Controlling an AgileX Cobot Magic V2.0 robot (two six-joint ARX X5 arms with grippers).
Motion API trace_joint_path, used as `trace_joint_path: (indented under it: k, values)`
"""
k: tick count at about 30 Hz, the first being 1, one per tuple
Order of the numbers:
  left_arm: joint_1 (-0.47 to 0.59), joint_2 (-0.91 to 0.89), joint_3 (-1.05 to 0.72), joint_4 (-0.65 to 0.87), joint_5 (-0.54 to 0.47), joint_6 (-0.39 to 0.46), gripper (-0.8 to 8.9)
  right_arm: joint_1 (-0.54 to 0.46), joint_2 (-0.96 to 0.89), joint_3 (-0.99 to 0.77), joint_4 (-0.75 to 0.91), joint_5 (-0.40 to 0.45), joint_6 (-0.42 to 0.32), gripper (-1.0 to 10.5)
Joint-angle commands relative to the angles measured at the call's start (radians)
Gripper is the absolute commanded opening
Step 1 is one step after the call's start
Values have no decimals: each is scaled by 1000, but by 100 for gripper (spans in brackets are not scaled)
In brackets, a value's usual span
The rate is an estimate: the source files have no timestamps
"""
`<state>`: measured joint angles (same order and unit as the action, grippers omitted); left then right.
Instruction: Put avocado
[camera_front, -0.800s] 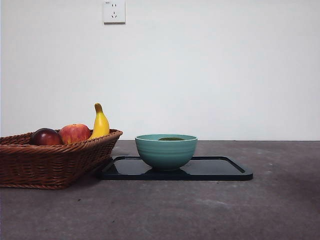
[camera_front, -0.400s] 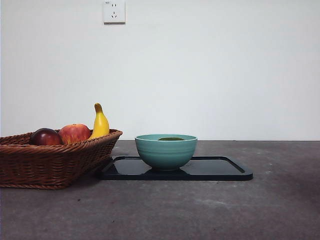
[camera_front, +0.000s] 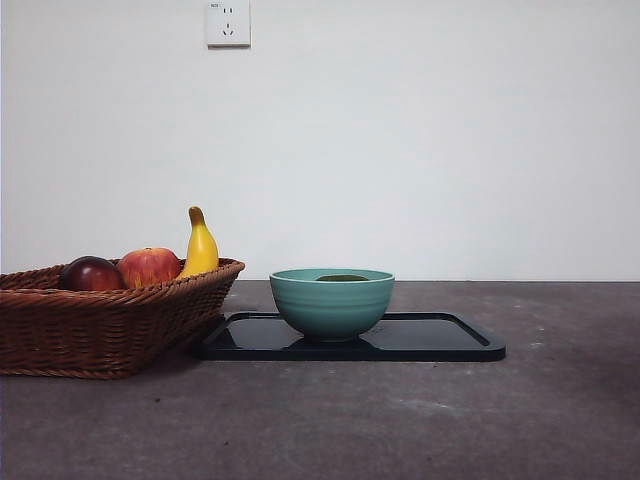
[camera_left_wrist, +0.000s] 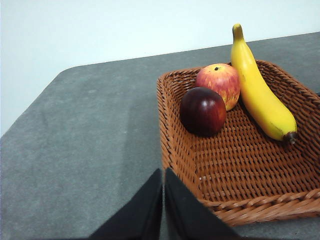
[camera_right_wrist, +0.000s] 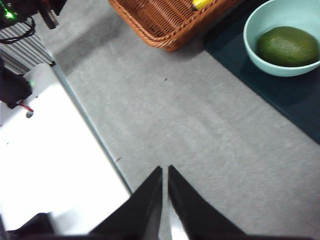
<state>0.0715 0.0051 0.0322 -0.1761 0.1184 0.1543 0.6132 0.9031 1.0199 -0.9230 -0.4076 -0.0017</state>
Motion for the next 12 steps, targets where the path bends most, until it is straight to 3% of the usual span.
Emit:
trace_joint_path:
  k: [1, 6, 12]
  values:
    - [2, -2, -20, -10, 1, -9, 8, -58, -37, 5, 30, 12, -93, 12]
    - [2, -2, -20, -10, 1, -9, 8, -266, -166, -71, 259, -40, -100, 13]
    - [2, -2, -20, -10, 1, -9, 8, -549, -357, -283, 532, -37, -103, 12]
